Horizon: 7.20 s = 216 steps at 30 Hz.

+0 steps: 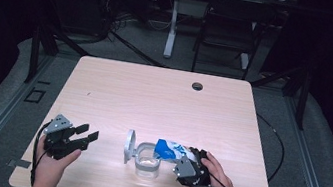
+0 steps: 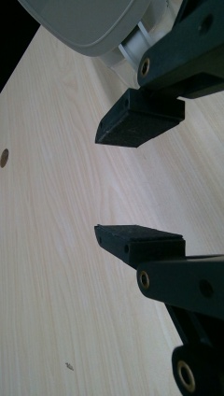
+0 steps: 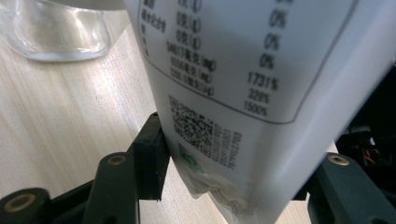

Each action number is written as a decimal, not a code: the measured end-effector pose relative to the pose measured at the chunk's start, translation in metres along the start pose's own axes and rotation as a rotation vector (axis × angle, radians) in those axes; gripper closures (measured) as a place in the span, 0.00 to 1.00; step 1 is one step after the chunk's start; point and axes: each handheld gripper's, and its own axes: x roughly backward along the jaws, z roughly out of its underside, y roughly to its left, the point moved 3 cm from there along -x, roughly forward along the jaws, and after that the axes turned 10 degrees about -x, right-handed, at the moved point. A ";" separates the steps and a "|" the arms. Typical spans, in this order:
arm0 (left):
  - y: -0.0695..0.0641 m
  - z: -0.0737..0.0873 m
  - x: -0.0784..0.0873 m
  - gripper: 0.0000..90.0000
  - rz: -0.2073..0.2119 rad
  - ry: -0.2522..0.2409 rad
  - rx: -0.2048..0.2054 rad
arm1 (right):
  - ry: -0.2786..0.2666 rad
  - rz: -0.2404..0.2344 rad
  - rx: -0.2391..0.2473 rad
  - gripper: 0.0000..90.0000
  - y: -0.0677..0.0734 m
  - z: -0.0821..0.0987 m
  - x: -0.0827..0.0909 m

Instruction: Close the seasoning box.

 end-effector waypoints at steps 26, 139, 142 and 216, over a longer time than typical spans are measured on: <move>0.000 0.000 0.001 0.55 -0.001 0.000 0.001 | 0.047 0.032 0.073 0.51 0.001 -0.003 -0.002; 0.001 0.000 0.000 0.54 0.001 0.002 0.003 | 0.115 0.168 0.324 0.51 -0.001 -0.017 -0.002; 0.001 0.000 0.001 0.54 0.000 -0.001 0.005 | 0.113 0.173 0.330 0.51 -0.001 -0.018 -0.002; 0.002 -0.001 0.003 0.54 0.000 -0.010 0.005 | 0.190 0.169 0.478 0.52 -0.006 -0.033 0.005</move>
